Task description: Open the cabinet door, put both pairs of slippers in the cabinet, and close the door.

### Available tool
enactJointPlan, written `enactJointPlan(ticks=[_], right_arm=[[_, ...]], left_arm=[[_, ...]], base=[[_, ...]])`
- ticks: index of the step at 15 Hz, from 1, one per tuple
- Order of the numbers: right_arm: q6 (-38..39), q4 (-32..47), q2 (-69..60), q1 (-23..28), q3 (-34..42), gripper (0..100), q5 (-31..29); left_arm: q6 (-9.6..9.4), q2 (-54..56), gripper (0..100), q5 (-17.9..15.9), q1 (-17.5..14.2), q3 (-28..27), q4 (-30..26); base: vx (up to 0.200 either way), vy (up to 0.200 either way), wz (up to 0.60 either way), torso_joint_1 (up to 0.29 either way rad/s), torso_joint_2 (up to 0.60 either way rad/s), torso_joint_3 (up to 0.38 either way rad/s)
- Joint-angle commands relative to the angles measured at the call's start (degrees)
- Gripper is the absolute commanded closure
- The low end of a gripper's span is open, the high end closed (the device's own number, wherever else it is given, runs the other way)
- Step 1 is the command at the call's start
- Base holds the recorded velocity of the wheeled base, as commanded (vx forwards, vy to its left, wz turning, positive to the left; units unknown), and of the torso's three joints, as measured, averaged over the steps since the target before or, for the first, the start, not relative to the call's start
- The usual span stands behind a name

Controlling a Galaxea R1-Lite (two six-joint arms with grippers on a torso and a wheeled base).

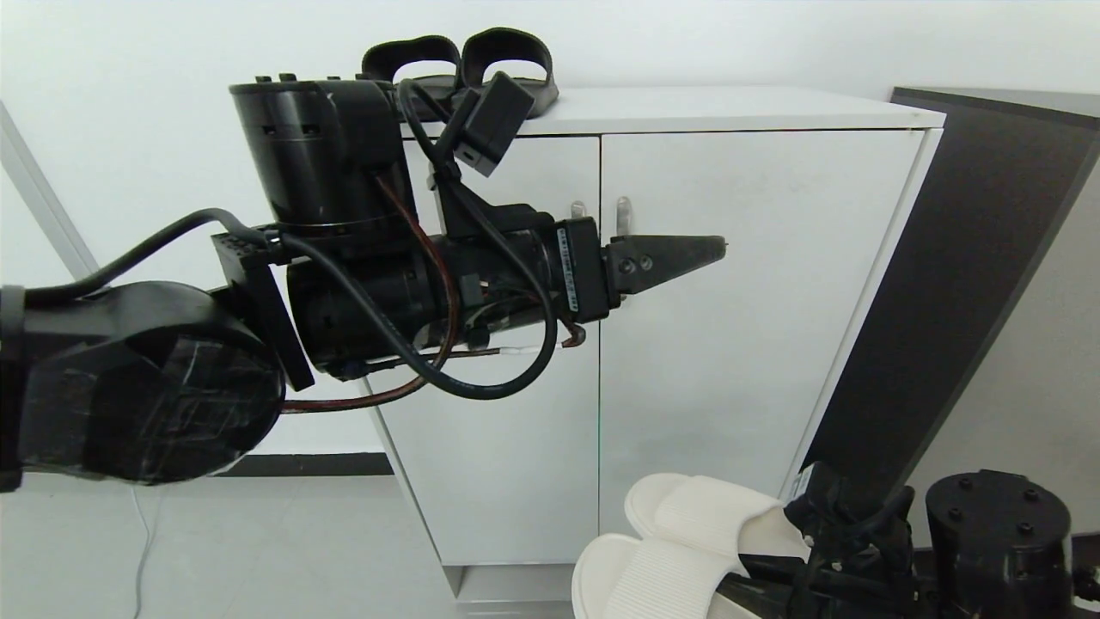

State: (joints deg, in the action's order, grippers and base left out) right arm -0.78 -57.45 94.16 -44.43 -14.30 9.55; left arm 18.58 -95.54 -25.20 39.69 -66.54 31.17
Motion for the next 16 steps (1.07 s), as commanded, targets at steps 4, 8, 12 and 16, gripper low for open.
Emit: enactJointPlan(ticks=[4,8,12,16], right_arm=[[-0.1,0.0,0.1,0.0,0.1,100,-0.1],[-0.1,0.0,0.3,0.0,0.0,100,-0.1],[-0.1,0.0,0.4,0.1,0.0,100,-0.1],[-0.1,0.0,0.3,0.2,0.1,100,-0.1]], left_arm=[[-0.03,-1.2,0,3.3,-0.3,-1.1,-0.9],[-0.3,-2.5,0,5.0,-0.7,-2.7,-1.9],[-2.58,-3.8,0,9.0,-0.6,-6.5,-5.9],[-2.76,-5.4,0,11.8,-0.6,-7.1,-5.9]], base=[[0.0,0.0,0.0,0.0,0.0,0.0],[0.0,0.0,0.0,0.0,0.0,0.0],[0.0,0.0,0.0,0.0,0.0,0.0],[0.0,0.0,0.0,0.0,0.0,0.0]])
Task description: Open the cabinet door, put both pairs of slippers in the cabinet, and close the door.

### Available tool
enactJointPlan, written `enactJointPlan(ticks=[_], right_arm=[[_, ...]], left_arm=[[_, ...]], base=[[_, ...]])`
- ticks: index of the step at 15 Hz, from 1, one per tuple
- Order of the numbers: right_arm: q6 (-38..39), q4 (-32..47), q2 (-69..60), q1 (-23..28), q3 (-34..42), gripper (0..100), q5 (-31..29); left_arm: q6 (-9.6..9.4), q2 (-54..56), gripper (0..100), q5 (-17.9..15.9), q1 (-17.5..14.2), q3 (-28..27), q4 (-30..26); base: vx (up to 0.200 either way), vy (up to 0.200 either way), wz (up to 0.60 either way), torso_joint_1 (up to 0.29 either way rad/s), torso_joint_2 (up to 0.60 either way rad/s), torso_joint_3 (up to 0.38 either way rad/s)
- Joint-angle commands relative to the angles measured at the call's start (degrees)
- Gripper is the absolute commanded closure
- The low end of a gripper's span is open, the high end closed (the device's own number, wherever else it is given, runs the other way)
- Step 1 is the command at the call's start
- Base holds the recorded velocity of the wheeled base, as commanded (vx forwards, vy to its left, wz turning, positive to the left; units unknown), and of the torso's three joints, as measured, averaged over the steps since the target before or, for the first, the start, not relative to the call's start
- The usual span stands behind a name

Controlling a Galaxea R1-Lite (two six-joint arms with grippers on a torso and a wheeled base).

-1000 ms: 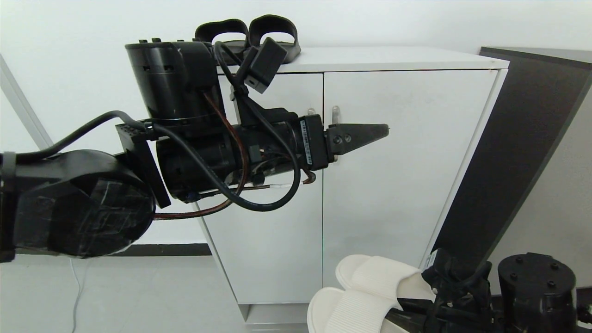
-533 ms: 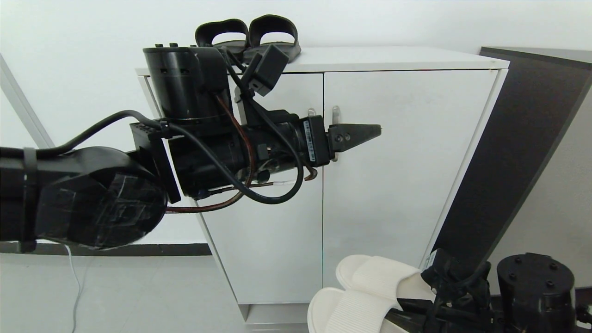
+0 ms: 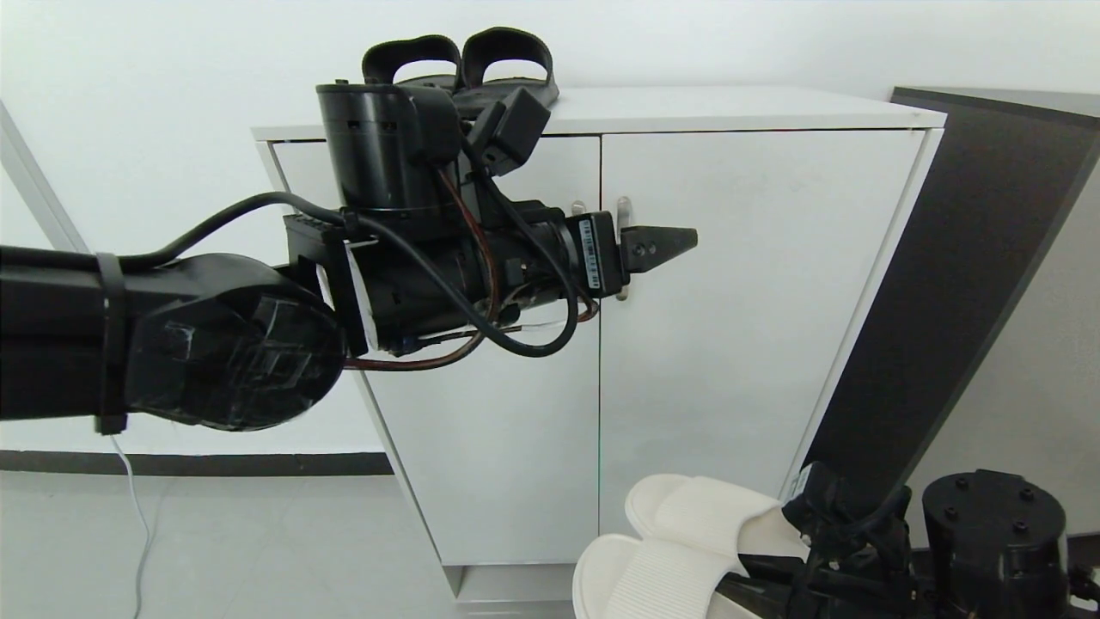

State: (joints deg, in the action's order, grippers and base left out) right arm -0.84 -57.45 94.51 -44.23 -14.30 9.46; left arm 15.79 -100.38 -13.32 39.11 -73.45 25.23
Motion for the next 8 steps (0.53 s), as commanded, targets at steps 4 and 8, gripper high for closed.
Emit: enactJointPlan(ticks=[4,8], right_arm=[[0.0,0.0,-0.5,-0.2,0.1,100,0.0],[-0.7,0.0,-0.5,-0.2,0.2,100,-0.2]], left_arm=[[-0.41,-2.0,0,1.8,0.3,-1.7,0.0],[-0.41,-3.7,0,4.1,0.4,-4.2,-1.9]], base=[[0.0,0.0,0.0,0.0,0.0,0.0],[0.0,0.0,0.0,0.0,0.0,0.0]])
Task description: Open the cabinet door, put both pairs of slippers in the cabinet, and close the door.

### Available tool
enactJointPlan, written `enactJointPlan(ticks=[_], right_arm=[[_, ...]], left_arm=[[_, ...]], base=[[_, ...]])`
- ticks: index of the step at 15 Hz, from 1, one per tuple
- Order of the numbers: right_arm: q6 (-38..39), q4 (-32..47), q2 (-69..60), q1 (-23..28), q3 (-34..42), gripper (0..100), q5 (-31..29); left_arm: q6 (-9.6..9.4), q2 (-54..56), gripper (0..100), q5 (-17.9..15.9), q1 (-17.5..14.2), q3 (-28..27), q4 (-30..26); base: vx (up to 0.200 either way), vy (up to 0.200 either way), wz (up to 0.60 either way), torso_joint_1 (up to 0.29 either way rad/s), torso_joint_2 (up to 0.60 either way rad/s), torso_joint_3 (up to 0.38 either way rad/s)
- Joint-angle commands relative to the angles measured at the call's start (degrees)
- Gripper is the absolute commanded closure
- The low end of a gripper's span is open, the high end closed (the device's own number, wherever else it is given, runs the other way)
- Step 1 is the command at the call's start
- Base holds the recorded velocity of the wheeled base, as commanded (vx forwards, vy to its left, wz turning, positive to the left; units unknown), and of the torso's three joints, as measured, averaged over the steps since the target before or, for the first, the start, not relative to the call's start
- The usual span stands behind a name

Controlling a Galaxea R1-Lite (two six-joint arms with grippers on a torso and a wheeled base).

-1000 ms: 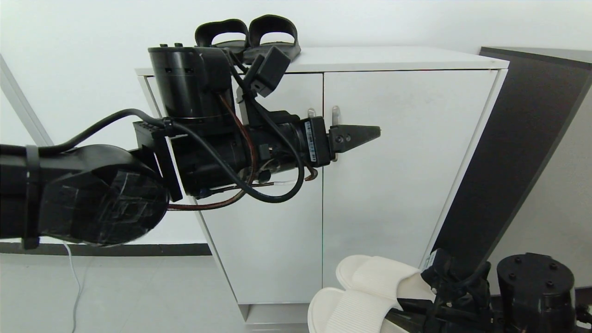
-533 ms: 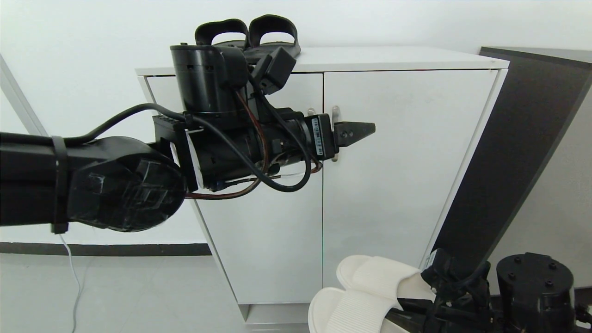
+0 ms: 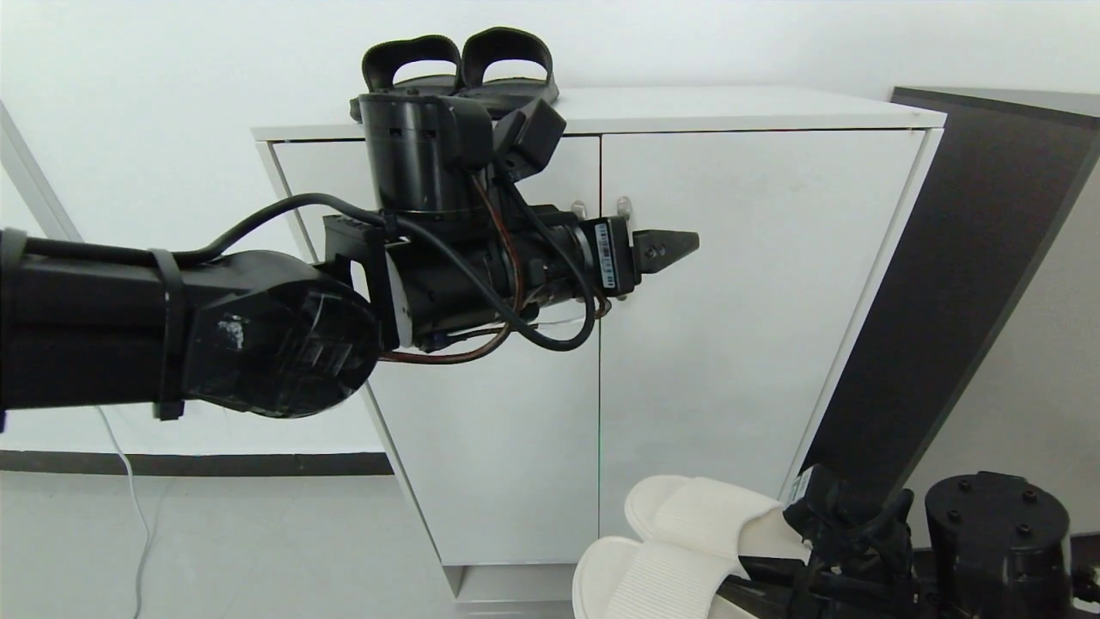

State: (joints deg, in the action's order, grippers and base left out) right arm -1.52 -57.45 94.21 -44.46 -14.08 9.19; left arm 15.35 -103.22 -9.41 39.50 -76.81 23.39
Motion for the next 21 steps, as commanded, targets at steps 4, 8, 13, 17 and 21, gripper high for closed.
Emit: enactJointPlan(ticks=[4,8,13,17,21], right_arm=[[-0.1,0.0,0.0,0.0,0.0,100,-1.7],[-0.6,0.0,-0.2,-0.2,0.3,100,-1.7],[-1.6,0.0,-0.1,-0.3,0.7,100,-1.6],[-1.6,0.0,-0.3,-0.3,1.2,100,-1.6],[-1.6,0.0,-0.3,-0.5,1.8,100,-1.1]], left_arm=[[0.03,-2.3,0,0.5,0.1,-2.6,-1.2],[0.21,-3.4,0,0.1,0.1,-3.7,-1.2],[0.38,-4.8,0,0.0,0.1,-5.1,-1.1],[0.38,-4.9,100,-0.1,-0.1,-5.1,-1.0],[0.47,-3.9,100,-0.1,-0.1,-3.6,-0.8]], base=[[0.0,0.0,0.0,0.0,0.0,0.0],[0.0,0.0,0.0,0.0,0.0,0.0],[0.0,0.0,0.0,0.0,0.0,0.0],[0.0,0.0,0.0,0.0,0.0,0.0],[0.0,0.0,0.0,0.0,0.0,0.0]])
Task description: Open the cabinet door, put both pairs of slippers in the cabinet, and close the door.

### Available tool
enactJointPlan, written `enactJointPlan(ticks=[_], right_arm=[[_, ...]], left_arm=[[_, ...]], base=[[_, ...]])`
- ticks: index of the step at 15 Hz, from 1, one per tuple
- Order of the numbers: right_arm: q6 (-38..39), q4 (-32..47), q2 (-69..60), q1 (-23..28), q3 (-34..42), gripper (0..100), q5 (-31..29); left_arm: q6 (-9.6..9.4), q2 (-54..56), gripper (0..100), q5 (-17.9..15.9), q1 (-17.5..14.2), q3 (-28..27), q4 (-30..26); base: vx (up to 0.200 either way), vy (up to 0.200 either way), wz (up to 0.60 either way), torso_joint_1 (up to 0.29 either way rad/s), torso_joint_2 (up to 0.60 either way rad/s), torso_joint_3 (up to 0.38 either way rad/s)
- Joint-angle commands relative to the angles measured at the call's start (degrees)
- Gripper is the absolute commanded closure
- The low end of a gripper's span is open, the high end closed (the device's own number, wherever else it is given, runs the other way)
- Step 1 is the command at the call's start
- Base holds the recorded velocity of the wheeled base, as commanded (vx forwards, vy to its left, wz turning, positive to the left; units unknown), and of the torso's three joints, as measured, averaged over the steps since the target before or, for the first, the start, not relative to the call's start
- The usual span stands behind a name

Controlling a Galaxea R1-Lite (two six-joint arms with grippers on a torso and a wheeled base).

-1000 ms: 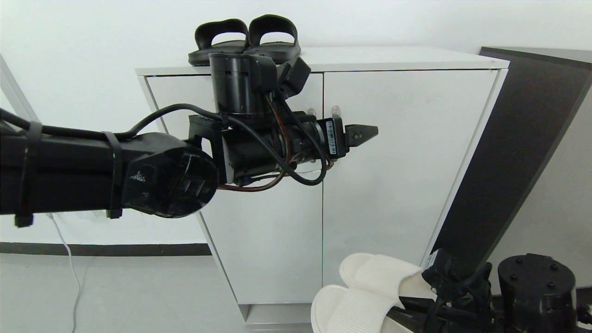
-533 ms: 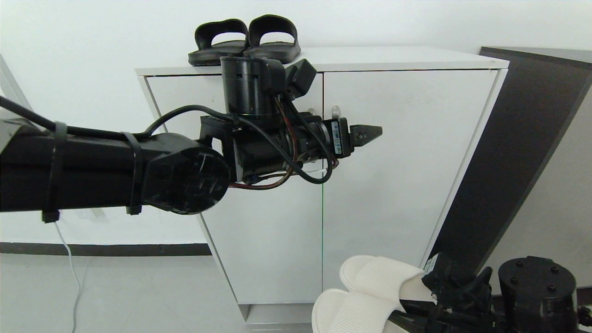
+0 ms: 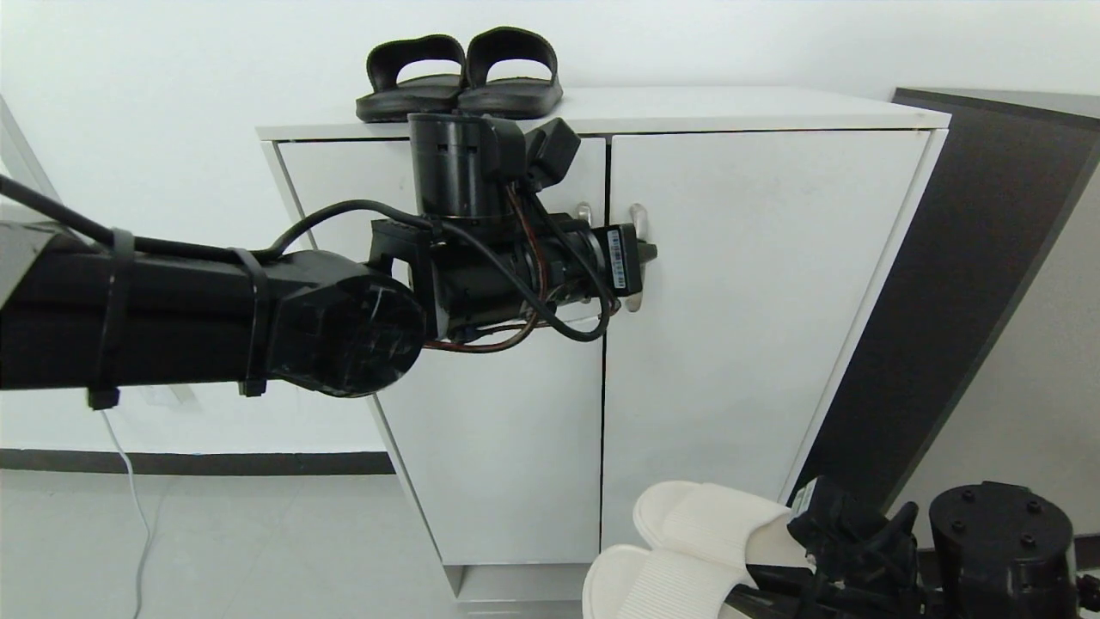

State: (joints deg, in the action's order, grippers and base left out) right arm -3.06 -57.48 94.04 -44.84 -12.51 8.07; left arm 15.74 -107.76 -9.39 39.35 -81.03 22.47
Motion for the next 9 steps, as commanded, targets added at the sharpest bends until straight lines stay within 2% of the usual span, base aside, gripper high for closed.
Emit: enactJointPlan(ticks=[1,4,5,9], right_arm=[[0.0,0.0,-0.4,-0.7,0.6,100,0.0],[0.0,0.0,-1.3,-1.6,1.4,100,1.7],[0.0,0.0,-2.5,-1.7,2.2,100,4.2],[-2.6,0.1,-4.7,-1.7,4.7,100,9.0]], left_arm=[[0.08,1.5,100,-0.1,0.1,1.7,0.2],[-0.09,5.3,100,-0.1,0.2,6.6,0.6],[-0.09,6.9,100,-0.1,0.3,8.0,0.6],[-0.36,14.5,100,-0.1,3.3,14.9,1.7]], base=[[0.0,0.0,0.0,0.0,0.0,0.0],[0.0,0.0,0.0,0.0,0.0,0.0],[0.0,0.0,0.0,0.0,0.0,0.0],[0.0,0.0,0.0,0.0,0.0,0.0]])
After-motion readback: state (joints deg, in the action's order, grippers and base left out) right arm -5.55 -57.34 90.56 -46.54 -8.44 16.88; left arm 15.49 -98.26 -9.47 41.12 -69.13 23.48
